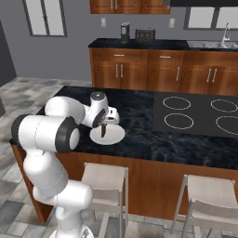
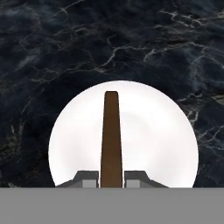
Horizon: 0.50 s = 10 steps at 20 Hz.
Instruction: Start the toaster. Once the lever pops up, take the bread to the plate on the dining counter.
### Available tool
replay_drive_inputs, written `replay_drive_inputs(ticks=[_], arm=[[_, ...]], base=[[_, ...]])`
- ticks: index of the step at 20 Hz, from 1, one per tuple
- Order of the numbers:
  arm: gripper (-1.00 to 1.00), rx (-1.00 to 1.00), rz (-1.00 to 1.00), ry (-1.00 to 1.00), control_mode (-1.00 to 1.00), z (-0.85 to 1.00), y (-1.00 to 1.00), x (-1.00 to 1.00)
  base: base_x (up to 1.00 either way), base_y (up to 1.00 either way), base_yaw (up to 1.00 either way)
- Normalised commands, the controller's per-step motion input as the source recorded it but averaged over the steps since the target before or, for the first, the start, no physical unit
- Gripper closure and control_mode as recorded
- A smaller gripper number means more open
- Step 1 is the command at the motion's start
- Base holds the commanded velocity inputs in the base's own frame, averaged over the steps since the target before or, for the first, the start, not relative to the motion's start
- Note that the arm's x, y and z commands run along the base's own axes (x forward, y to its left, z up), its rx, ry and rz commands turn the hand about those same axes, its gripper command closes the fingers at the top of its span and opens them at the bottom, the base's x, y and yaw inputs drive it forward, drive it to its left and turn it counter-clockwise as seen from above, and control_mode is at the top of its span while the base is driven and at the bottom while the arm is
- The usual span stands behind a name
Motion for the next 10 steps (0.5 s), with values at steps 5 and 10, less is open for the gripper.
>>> replay_drive_inputs(ticks=[5, 10], arm=[[1.00, 0.00, 0.00, 0.00, -1.00, 0.00, 0.00, -0.09], [1.00, 0.00, 0.00, 0.00, -1.00, 0.00, 0.00, -0.01]], base=[[0.00, 0.00, 0.00], [0.00, 0.00, 0.00]])
